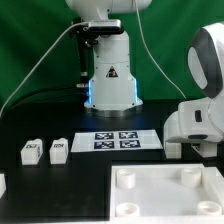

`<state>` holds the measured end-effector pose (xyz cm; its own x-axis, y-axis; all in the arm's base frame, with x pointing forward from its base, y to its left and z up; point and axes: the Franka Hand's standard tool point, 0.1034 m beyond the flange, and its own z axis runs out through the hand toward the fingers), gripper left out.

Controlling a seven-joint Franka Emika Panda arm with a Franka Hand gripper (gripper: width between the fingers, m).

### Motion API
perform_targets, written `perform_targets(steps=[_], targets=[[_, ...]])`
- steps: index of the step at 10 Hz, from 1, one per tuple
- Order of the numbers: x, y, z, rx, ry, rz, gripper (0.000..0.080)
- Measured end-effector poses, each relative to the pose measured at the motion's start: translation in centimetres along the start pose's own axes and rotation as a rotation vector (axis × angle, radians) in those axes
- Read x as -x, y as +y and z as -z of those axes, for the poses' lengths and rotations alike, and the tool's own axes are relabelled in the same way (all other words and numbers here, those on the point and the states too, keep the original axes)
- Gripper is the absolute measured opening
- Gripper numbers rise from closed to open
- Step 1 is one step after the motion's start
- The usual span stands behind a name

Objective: Assemble one leg

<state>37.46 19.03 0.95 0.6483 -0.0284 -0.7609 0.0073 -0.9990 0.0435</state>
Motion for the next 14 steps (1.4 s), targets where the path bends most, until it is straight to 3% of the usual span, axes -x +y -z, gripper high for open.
perform_targets(steps=[1,9,10,12,14], targets=[[0.0,0.0,0.0,0.000,0.000,0.000,0.0289],[0.0,0.3,0.4,0.002,0.001,0.013,0.0291],[-0.2,1.0,2.7,-0.010,0.038,0.029,0.0291],[1.3,2.7,8.7,-0.044,0.156,0.054,0.0291],[1.5,4.9,14.8,-0.087,0.384,0.056,0.0291]])
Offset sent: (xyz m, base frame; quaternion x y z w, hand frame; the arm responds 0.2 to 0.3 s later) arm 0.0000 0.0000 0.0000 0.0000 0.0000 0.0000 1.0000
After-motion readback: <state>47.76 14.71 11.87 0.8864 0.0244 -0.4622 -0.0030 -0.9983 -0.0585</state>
